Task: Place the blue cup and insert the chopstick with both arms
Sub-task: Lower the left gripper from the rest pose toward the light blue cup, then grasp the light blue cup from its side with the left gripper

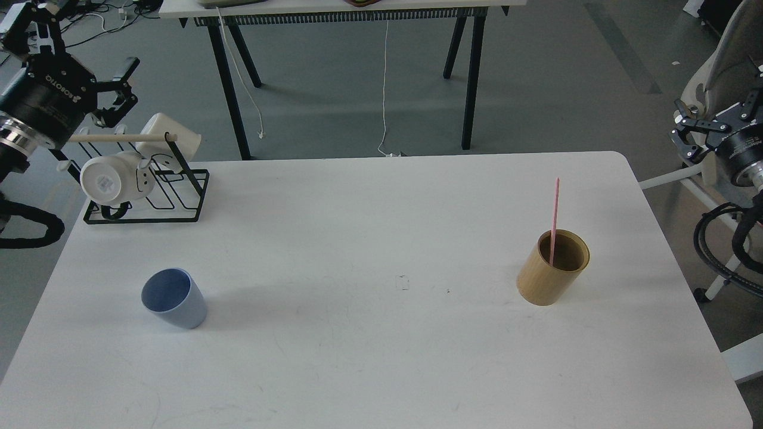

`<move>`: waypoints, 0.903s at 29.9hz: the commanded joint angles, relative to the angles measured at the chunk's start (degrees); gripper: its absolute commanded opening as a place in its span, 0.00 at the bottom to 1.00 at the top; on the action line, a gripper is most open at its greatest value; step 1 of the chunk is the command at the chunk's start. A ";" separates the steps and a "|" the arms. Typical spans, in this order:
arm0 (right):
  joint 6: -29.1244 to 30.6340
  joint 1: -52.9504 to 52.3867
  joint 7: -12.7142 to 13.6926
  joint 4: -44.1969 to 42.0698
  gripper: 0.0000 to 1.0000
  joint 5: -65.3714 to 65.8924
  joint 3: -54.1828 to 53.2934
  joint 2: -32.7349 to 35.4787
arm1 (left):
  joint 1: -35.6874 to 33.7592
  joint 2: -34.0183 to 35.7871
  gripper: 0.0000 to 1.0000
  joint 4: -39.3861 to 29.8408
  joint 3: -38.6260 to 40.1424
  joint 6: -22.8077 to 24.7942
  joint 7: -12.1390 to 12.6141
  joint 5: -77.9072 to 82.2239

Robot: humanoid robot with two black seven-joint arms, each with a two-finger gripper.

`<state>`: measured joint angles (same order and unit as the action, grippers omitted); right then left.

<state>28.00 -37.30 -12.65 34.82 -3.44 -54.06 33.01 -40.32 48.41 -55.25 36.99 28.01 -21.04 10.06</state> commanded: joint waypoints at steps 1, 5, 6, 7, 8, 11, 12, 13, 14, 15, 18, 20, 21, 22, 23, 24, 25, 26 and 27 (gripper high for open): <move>0.00 0.03 -0.18 -0.01 0.99 -0.08 -0.43 0.13 | 0.06 2.65 1.00 -1.35 -0.08 -0.01 -0.67 10.39; 0.00 0.03 -0.44 -0.10 0.99 -0.08 -0.87 0.04 | 1.29 7.12 0.99 -3.71 -0.34 -0.01 -1.81 19.45; 0.00 0.03 -0.44 -0.10 0.99 -0.08 -0.87 0.04 | 1.99 8.36 0.99 -4.77 -0.52 -0.01 -1.90 21.73; 0.00 0.03 -0.44 -0.19 0.99 -0.08 -1.05 0.13 | 2.78 9.59 0.98 -6.08 -0.69 -0.01 -1.99 24.28; 0.00 0.03 -0.53 -0.28 0.99 -0.16 -1.40 0.13 | 3.40 10.56 0.97 -7.23 -0.70 -0.01 -2.08 27.18; 0.00 0.47 -0.79 -0.54 0.99 -0.17 -2.54 0.22 | 4.98 11.97 0.93 -9.78 -0.70 -0.01 -3.47 35.52; 0.00 0.82 -1.06 -0.45 0.99 -0.17 -2.98 0.22 | 6.03 12.23 0.93 -10.66 -0.70 -0.01 -4.79 39.12; 0.00 1.00 -1.32 -0.45 0.99 -0.34 -3.33 0.13 | 7.08 12.50 0.93 -11.45 -0.96 -0.01 -5.85 42.81; 0.00 1.17 -1.41 -0.45 0.99 -0.34 -3.77 0.13 | 8.48 12.76 0.93 -12.59 -1.31 -0.01 -6.64 47.37; 0.00 1.26 -1.41 -0.45 0.99 -0.34 -4.03 0.13 | 9.80 12.94 0.93 -13.73 -1.75 -1.89 -6.82 52.38; 0.00 1.18 -1.41 -0.37 0.99 -0.34 -4.12 0.13 | 12.45 13.20 0.93 -14.62 -3.24 -8.13 -6.96 65.66; 0.00 1.18 -1.41 -0.37 0.99 -0.34 -4.12 0.13 | 13.42 13.29 0.93 -14.53 -3.94 -10.43 -6.96 72.78; 0.00 1.18 -1.41 -0.37 0.99 -0.34 -4.12 0.13 | 13.94 13.55 0.92 -14.53 -4.21 -11.31 -6.96 75.69; 0.00 1.18 -1.41 -0.37 0.99 -0.34 -4.12 0.13 | 14.73 14.08 0.90 -14.53 -4.65 -12.62 -6.96 78.68; 0.00 1.26 -1.41 -0.37 0.99 -0.34 -4.12 0.13 | 15.78 14.60 0.86 -14.45 -5.17 -14.20 -6.96 81.41; 0.00 1.26 -1.41 -0.45 0.99 -0.34 -4.12 0.13 | 16.75 14.78 0.84 -14.44 -5.87 -15.87 -6.96 83.43; 0.00 1.26 -1.41 -0.45 0.99 -0.34 -4.12 0.13 | 17.46 14.78 0.83 -14.44 -6.66 -17.45 -6.96 84.93; 0.00 1.26 -1.41 -0.37 0.99 -0.34 -4.21 0.13 | 18.25 14.78 0.82 -14.18 -7.72 -19.21 -6.96 86.43; 0.00 1.26 -1.50 -0.37 0.99 -0.43 -4.21 0.13 | 18.43 14.78 0.81 -14.01 -8.77 -20.70 -6.96 87.66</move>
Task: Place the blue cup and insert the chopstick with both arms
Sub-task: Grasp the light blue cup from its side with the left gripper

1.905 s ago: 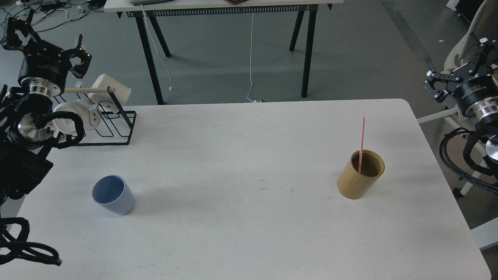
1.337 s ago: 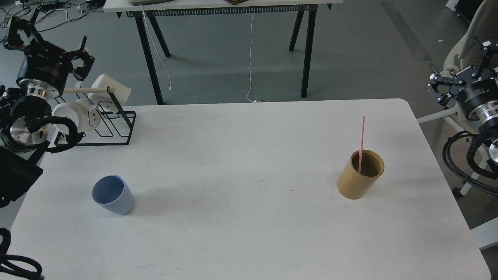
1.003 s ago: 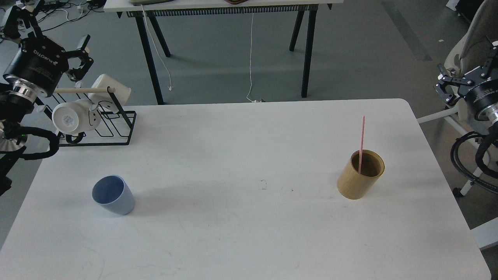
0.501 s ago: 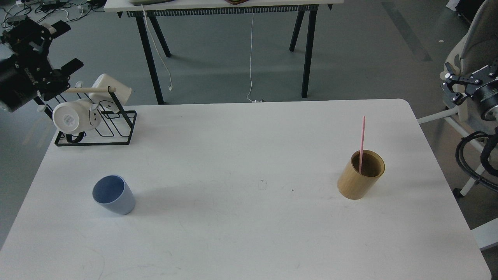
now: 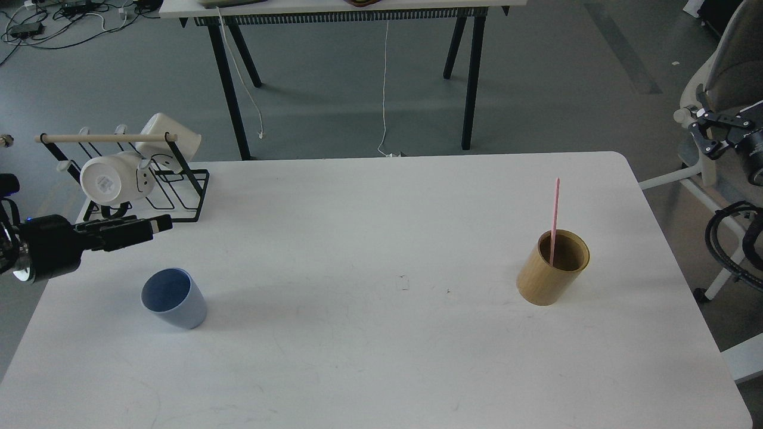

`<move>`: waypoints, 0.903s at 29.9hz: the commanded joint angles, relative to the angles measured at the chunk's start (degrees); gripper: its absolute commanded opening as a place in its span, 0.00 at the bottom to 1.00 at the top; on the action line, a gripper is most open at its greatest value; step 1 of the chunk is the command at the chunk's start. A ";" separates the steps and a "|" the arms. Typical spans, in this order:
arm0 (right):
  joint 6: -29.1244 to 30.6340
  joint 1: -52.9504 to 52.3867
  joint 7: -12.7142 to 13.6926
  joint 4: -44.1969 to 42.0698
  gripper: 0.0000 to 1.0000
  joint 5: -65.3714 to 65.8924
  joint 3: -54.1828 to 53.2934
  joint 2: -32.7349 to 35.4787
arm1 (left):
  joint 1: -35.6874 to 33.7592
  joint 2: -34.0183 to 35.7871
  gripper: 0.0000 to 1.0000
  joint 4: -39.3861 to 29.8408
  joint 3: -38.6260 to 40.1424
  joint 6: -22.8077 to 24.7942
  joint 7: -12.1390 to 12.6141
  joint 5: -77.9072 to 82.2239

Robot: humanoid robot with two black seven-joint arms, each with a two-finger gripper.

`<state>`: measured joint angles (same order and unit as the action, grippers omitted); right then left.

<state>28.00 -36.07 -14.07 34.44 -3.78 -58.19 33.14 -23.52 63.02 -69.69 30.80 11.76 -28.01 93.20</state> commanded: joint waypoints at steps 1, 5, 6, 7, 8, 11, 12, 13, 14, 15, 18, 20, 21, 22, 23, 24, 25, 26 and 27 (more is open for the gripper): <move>0.00 0.03 -0.08 0.01 0.99 -0.17 -0.34 -0.01 | 1.64 0.09 0.79 0.78 -3.89 -6.03 0.01 5.75; 0.00 0.03 -0.08 0.10 0.99 -0.17 -1.05 -0.01 | 1.73 -0.35 0.78 3.33 -8.12 -11.83 0.01 7.08; 0.00 0.03 -0.08 0.10 0.99 -0.17 -1.05 -0.10 | 1.81 -0.35 0.78 4.29 -8.91 -13.07 0.01 7.08; 0.00 0.03 -0.08 0.10 0.99 -0.17 -1.05 -0.10 | 1.99 -0.53 0.76 5.08 -9.70 -14.04 0.01 7.17; 0.00 0.03 -0.08 0.10 0.99 -0.17 -1.05 -0.10 | 1.99 -0.70 0.75 5.87 -10.67 -14.83 0.01 7.17; 0.00 0.03 -0.08 0.10 0.99 -0.17 -0.96 -0.10 | 1.90 -1.23 0.69 6.85 -12.52 -15.89 0.01 7.08; 0.00 0.03 -0.08 0.10 0.99 -0.09 -0.96 -0.18 | 1.81 -1.84 0.67 6.94 -12.52 -15.89 0.01 7.08; 0.00 0.03 -0.08 0.10 0.99 -0.09 -0.96 -0.18 | 1.73 -2.46 0.63 6.94 -12.52 -15.89 0.01 7.08; 0.00 0.03 -0.08 0.10 0.99 -0.09 -0.96 -0.18 | 1.73 -2.81 0.58 6.94 -12.52 -15.89 0.01 7.08; 0.00 0.03 -0.08 0.10 0.99 -0.09 -1.05 -0.18 | 1.73 -3.16 0.52 6.94 -12.52 -15.89 0.01 7.08; 0.00 -0.05 0.00 0.10 0.99 -0.09 -1.05 -0.01 | 1.46 -3.95 0.40 6.94 -12.52 -15.89 0.01 7.08; 0.00 -0.05 -0.08 0.10 0.99 -0.09 -1.05 -0.01 | 1.37 -4.04 0.27 6.94 -12.61 -15.98 0.01 7.17; 0.00 -0.05 0.00 0.10 0.99 -0.09 -1.05 -0.01 | 1.29 -4.04 0.20 6.94 -12.61 -15.89 0.01 7.17; 0.00 0.03 -0.08 0.10 0.99 -0.09 -1.05 -0.01 | 1.20 -4.04 0.15 6.94 -12.61 -15.89 0.01 7.17; 0.00 0.03 -0.08 0.10 0.99 -0.09 -1.05 -0.01 | 0.94 -3.96 0.09 6.94 -12.61 -15.80 0.01 7.17; 0.00 0.03 0.00 0.10 0.99 -0.09 -1.05 -0.01 | 0.85 -3.87 0.05 6.94 -12.52 -15.72 0.01 7.17; 0.00 0.03 0.01 0.10 0.99 -0.09 -1.05 -0.01 | 0.67 -3.69 0.04 6.94 -12.35 -15.71 0.01 7.08; 0.00 0.03 -0.08 0.19 0.99 -0.09 -0.96 -0.01 | -0.02 -3.61 0.04 6.94 -12.26 -15.45 0.01 7.08; 0.00 0.03 0.00 0.19 0.99 -0.09 -1.05 -0.01 | -1.16 -3.52 0.04 6.94 -12.43 -15.02 0.01 7.08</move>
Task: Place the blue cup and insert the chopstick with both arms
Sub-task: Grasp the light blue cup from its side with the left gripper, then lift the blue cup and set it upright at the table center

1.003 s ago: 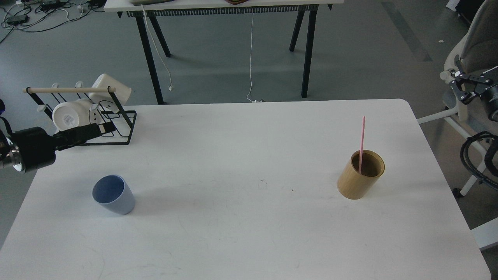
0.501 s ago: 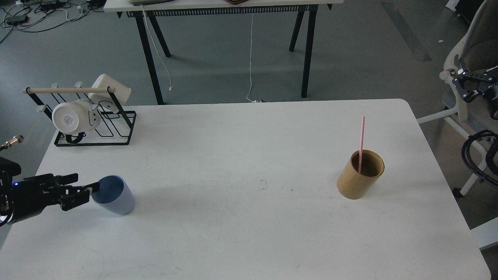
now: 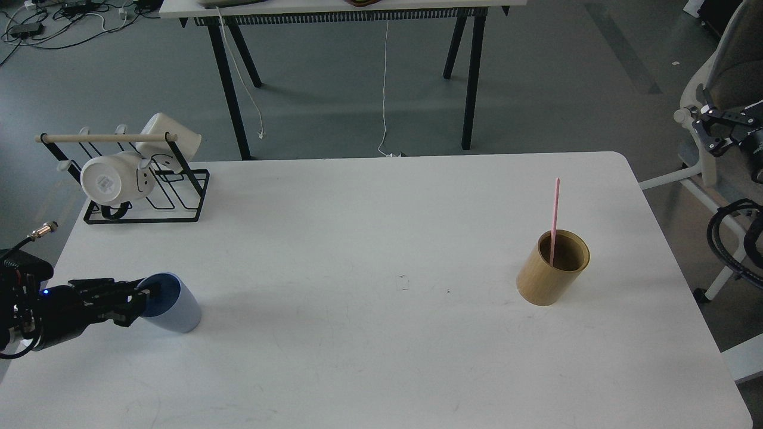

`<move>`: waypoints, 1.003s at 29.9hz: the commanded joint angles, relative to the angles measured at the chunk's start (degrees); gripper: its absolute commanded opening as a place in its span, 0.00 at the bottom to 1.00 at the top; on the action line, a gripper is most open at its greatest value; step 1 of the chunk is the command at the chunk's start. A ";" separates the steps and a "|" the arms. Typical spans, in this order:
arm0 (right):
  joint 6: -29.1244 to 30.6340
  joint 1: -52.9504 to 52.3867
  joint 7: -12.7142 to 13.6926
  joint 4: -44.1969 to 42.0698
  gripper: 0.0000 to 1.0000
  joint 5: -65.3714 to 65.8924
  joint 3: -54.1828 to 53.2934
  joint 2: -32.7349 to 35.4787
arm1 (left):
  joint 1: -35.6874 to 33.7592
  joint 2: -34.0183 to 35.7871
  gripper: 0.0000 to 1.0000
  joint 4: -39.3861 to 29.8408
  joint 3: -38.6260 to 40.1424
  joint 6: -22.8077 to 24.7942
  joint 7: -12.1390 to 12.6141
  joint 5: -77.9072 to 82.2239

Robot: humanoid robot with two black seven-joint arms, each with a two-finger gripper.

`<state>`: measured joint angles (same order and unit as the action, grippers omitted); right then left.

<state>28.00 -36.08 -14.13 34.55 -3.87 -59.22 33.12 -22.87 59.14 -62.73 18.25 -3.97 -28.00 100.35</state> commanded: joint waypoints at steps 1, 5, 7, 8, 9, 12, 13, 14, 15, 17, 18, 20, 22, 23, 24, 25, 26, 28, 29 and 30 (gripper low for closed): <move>0.00 -0.04 0.06 0.08 0.99 0.00 0.07 0.02 | -2.96 0.36 0.04 -0.02 0.03 1.15 0.00 -0.15; 0.00 -0.04 0.06 0.17 0.99 0.00 0.51 0.02 | -8.14 0.80 0.03 -0.90 0.20 5.80 0.00 -0.07; 0.00 -0.30 0.15 0.26 0.99 0.09 0.60 0.11 | -11.39 1.50 0.03 -1.42 0.21 8.35 0.00 -0.07; 0.00 -0.57 0.15 0.17 0.99 0.26 0.69 0.19 | -12.89 1.76 0.03 -1.86 0.21 9.49 0.00 -0.07; 0.00 -0.92 0.15 0.17 0.99 0.26 0.60 0.37 | -14.90 1.77 0.02 -2.47 0.29 11.24 0.00 -0.07; 0.00 -3.11 0.24 0.17 0.99 0.26 0.68 1.95 | -20.88 1.68 0.02 -5.89 0.21 16.95 0.00 -0.07; 0.00 -4.51 0.24 0.08 0.99 0.44 0.95 2.47 | -22.81 1.51 0.02 -7.39 0.12 19.24 0.00 0.02; 0.00 -5.66 0.24 -0.18 0.99 0.61 1.12 2.65 | -24.57 1.16 0.02 -8.62 0.12 21.17 0.00 0.02; 0.00 -6.97 0.24 -0.44 0.99 0.79 1.39 2.74 | -26.59 0.89 0.02 -10.20 0.12 23.28 0.00 0.20; 0.00 -8.91 0.24 -0.36 0.99 0.88 2.18 2.66 | -30.46 -0.68 0.02 -13.62 0.12 26.54 0.00 3.16; 0.00 -9.62 0.24 -0.18 0.99 0.96 2.79 2.66 | -32.57 -2.52 0.01 -15.38 0.21 27.95 0.00 6.14; 0.00 -10.67 0.24 -0.09 0.99 0.97 3.84 2.48 | -35.56 -7.17 0.01 -17.24 0.21 31.11 0.00 11.94; 0.00 -11.29 0.33 0.08 0.99 0.97 4.46 2.22 | -36.63 -13.32 0.01 -17.68 0.21 31.97 0.00 16.09; 0.00 -11.38 0.33 0.17 0.99 0.97 4.55 2.22 | -36.72 -16.31 0.01 -17.69 0.21 31.97 0.00 17.41; 0.00 -11.38 0.41 0.17 0.99 0.97 4.64 2.30 | -36.72 -18.43 0.01 -17.60 0.21 31.97 0.00 18.12; 0.00 -11.38 0.59 0.26 0.99 0.97 4.64 2.48 | -36.72 -20.54 0.01 -17.60 0.21 31.97 0.00 18.74; 0.00 -11.38 0.85 0.26 0.99 0.97 4.64 2.57 | -36.63 -21.95 0.02 -17.60 0.12 31.97 0.00 19.35; 0.00 -11.38 1.29 0.17 0.99 0.97 4.90 2.83 | -36.11 -25.11 0.02 -17.16 -0.06 31.97 0.92 21.10; 0.00 -11.38 1.73 0.00 0.99 0.97 5.51 2.83 | -35.84 -26.69 0.02 -16.90 -0.41 31.97 1.98 22.25; 0.00 -11.38 2.34 -0.27 0.99 0.97 6.04 2.83 | -35.58 -28.10 0.02 -16.72 -0.84 31.97 2.34 23.21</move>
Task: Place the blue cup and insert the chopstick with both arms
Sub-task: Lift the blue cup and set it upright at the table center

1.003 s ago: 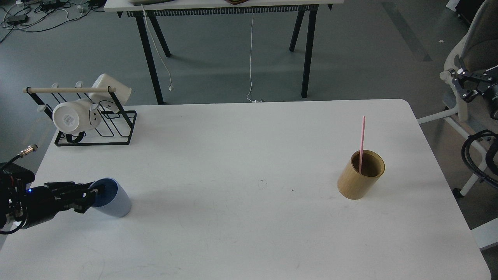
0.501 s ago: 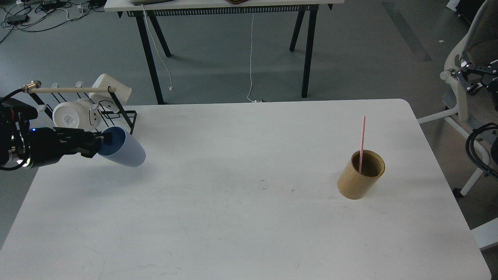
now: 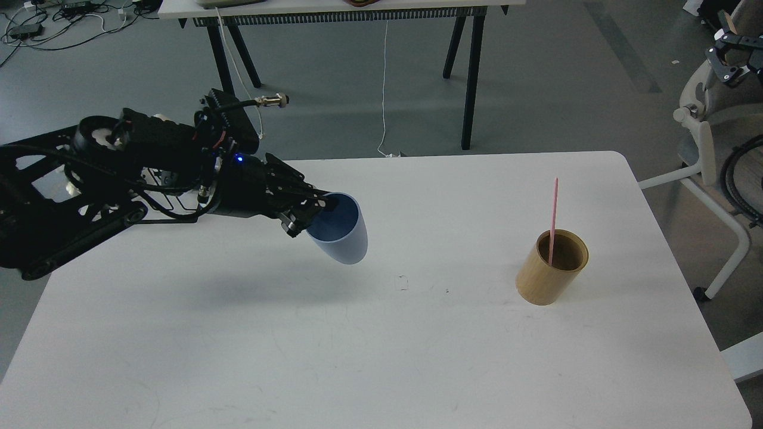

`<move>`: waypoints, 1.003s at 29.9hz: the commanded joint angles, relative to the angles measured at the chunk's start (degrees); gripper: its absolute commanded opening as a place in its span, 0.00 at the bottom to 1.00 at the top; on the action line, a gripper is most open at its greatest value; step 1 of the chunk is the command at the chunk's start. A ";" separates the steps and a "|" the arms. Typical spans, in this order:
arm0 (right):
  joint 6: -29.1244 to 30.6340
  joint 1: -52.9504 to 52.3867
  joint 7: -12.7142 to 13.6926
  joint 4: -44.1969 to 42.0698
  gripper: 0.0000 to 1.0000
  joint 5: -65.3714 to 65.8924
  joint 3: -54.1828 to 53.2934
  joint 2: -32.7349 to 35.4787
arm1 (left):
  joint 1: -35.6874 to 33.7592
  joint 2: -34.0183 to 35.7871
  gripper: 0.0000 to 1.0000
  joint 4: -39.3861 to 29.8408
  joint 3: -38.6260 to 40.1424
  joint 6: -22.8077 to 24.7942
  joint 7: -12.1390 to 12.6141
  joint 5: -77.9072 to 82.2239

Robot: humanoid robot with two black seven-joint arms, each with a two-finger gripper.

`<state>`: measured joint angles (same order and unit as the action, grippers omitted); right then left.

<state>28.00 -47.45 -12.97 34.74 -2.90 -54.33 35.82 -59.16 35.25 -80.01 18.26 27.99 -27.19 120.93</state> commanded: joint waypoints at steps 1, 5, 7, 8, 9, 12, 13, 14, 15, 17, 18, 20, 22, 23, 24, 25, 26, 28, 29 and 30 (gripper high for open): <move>0.00 -0.01 1.89 -0.55 0.99 0.00 1.76 0.13 | 1.24 -5.70 0.02 0.99 -1.55 0.01 1.53 3.95; 0.00 0.43 2.78 -0.20 0.99 0.00 2.56 0.13 | 4.05 -9.84 0.02 1.52 -3.58 0.01 2.05 4.07; 0.00 0.52 2.78 -0.11 0.99 0.00 2.65 0.04 | 5.98 -11.95 0.03 2.13 -3.58 0.01 3.62 4.07; 0.00 0.52 2.78 -0.11 0.99 0.00 2.65 0.13 | 6.60 -12.66 0.03 3.09 -3.58 0.01 4.59 4.07; 0.00 0.52 2.78 -0.11 0.99 0.00 2.56 0.04 | 7.22 -13.36 0.03 4.75 -3.58 0.01 5.65 4.07; 0.00 0.52 2.87 -0.02 0.99 -0.09 2.56 0.13 | 8.28 -15.82 0.04 8.36 -3.49 0.01 6.62 4.07; 0.00 0.52 2.87 -0.02 0.99 -0.09 2.56 0.13 | 8.28 -16.26 0.04 8.90 -3.49 0.01 6.62 4.07; 0.00 0.52 2.87 -0.02 0.99 -0.09 2.56 0.13 | 8.28 -16.61 0.04 9.34 -3.49 0.01 6.71 4.07; 0.00 0.52 2.87 -0.02 0.99 -0.09 2.56 0.13 | 8.36 -16.71 0.04 9.52 -3.49 0.01 6.71 4.07; 0.00 0.52 2.87 -0.02 0.99 -0.09 2.56 0.13 | 8.36 -16.88 0.04 9.78 -3.49 0.01 6.80 4.07; 0.00 0.60 2.78 -0.02 0.99 -0.09 2.56 0.13 | 8.36 -16.97 0.04 9.87 -3.49 0.01 6.89 4.07; 0.00 0.60 2.78 -0.02 0.99 -0.09 2.65 0.04 | 8.28 -17.76 0.05 10.83 -3.58 0.01 7.32 4.07; 0.00 0.60 2.78 -0.02 0.99 -0.09 2.65 0.04 | 8.19 -18.64 0.06 12.41 -3.58 0.01 7.59 4.07; 0.00 0.60 2.78 -0.02 0.99 -0.09 2.65 0.04 | 8.10 -18.73 0.06 13.29 -3.58 0.01 7.59 4.07; 0.00 0.60 2.78 -0.02 0.99 0.00 2.65 0.04 | 8.10 -18.73 0.07 13.99 -3.58 0.01 7.59 4.07; 0.00 0.69 2.78 -0.02 0.99 -0.09 2.65 -0.05 | 8.10 -18.73 0.07 14.44 -3.58 0.01 7.68 4.07; 0.00 0.69 2.78 -0.02 0.99 -0.09 2.65 -0.05 | 8.19 -18.73 0.07 14.61 -3.58 0.01 7.68 4.07; 0.00 0.78 2.78 0.07 0.99 0.00 2.65 -0.14 | 8.28 -18.73 0.09 14.62 -3.58 0.01 7.76 4.07; 0.00 0.78 2.69 0.07 0.99 -0.09 2.65 -0.22 | 8.28 -18.73 0.10 14.62 -3.58 0.01 7.94 4.07; 0.00 0.78 2.78 0.07 0.99 -0.09 2.65 -0.23 | 8.28 -18.81 0.12 14.62 -3.58 0.01 8.29 4.07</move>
<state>28.00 -46.72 -10.21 34.73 -2.99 -51.68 35.71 -51.03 16.53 -65.50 14.68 28.01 -19.43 125.01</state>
